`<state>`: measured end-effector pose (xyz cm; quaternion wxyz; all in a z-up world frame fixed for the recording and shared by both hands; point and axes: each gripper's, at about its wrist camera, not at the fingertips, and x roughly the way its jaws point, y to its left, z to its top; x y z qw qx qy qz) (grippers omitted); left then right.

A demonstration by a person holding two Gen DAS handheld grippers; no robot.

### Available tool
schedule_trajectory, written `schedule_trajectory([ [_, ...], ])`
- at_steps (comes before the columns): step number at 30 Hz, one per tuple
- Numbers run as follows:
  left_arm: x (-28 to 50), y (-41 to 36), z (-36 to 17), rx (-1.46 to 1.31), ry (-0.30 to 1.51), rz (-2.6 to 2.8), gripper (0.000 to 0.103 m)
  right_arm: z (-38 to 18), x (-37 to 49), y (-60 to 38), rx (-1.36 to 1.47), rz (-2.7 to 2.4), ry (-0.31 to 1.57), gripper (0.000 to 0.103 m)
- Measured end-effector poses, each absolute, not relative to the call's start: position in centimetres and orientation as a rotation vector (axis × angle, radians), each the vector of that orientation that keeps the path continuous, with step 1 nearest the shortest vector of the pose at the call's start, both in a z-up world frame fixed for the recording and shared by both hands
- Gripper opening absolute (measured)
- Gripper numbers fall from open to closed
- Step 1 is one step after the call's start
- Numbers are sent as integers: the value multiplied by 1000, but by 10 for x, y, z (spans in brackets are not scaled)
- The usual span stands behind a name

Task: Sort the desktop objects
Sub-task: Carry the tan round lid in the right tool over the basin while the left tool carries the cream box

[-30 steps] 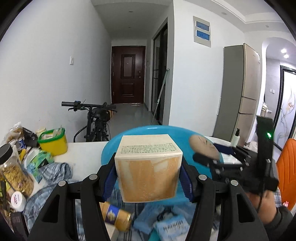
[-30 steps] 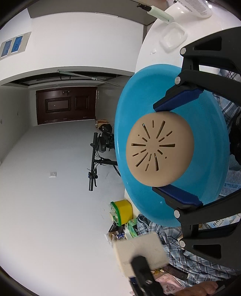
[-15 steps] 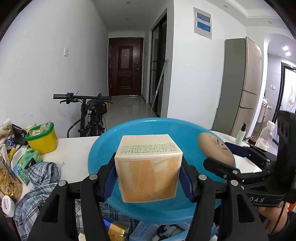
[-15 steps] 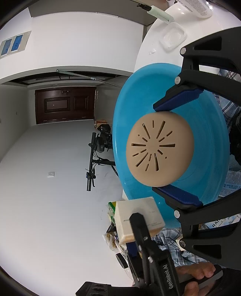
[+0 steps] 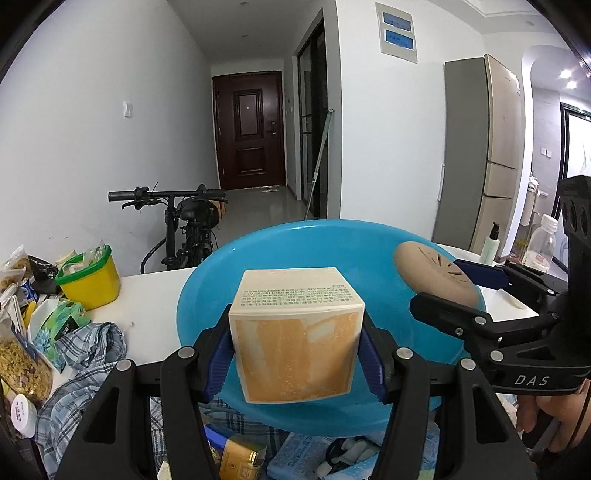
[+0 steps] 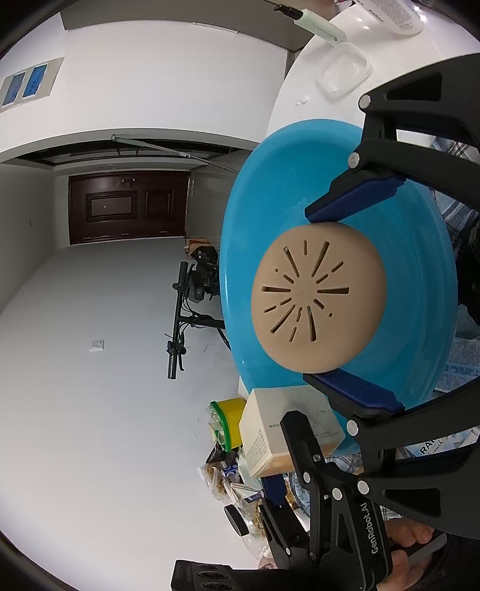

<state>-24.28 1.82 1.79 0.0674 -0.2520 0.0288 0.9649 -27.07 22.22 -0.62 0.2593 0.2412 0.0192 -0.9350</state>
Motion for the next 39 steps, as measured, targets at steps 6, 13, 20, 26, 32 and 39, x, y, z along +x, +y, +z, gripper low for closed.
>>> schedule_trajectory([
  [6,-243,18,17,-763,86,2912,62,-7,-271,220,656,-2533,62,78],
  [13,-240,21,16,-773,101,2908,62,-9,-272,219,663,-2531,72,78],
  [20,-239,20,15,-774,87,2912,62,-9,-271,218,660,-2530,77,78],
  [26,-238,20,15,-772,85,2913,62,-9,-271,218,662,-2532,80,78],
  [32,-236,20,15,-759,83,2922,62,-7,-270,219,656,-2529,81,78],
  [39,-237,20,14,-767,75,2923,62,-10,-269,215,660,-2527,91,78],
])
